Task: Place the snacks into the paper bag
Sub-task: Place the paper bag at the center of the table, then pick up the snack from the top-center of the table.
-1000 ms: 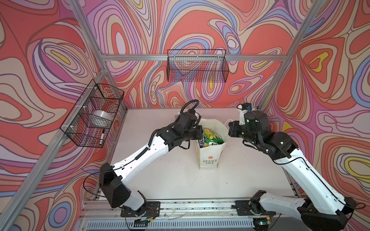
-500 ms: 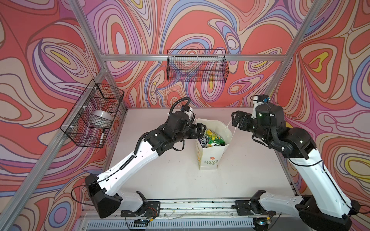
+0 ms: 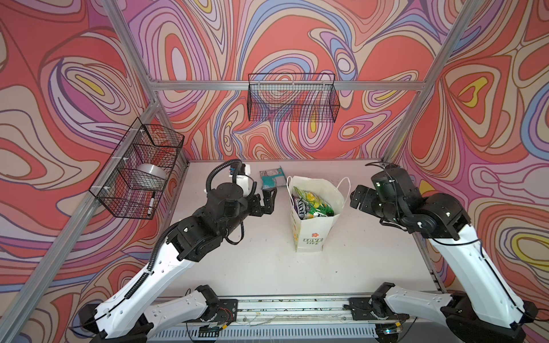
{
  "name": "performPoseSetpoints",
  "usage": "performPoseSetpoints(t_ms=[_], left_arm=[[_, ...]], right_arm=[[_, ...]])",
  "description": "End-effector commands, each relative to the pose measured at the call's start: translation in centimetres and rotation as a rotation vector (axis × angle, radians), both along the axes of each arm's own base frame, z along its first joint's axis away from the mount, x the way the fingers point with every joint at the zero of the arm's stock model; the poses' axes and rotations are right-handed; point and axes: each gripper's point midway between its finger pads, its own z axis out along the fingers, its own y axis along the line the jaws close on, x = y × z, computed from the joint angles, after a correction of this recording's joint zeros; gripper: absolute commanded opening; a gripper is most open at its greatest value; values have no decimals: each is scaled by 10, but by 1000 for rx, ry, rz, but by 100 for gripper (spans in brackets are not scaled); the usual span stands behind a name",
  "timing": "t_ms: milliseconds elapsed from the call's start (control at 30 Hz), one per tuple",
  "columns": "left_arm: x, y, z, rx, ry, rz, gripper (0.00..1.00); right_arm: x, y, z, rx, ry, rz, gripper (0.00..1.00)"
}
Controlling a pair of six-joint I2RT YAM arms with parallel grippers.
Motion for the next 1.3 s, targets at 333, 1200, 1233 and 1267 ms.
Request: performPoseSetpoints(t_ms=[333,1200,1233,1267], left_arm=[[32,25,-59,50,173,115,100],[192,16,-223,-76,639,56,100],[202,15,-232,-76,656,52,100],[211,14,-241,-78,672,51,99]], right_arm=[[23,36,-70,111,121,-29,78],[28,61,-77,183,142,49,0],[28,61,-78,189,143,49,0],[27,62,-78,195,144,50,0]])
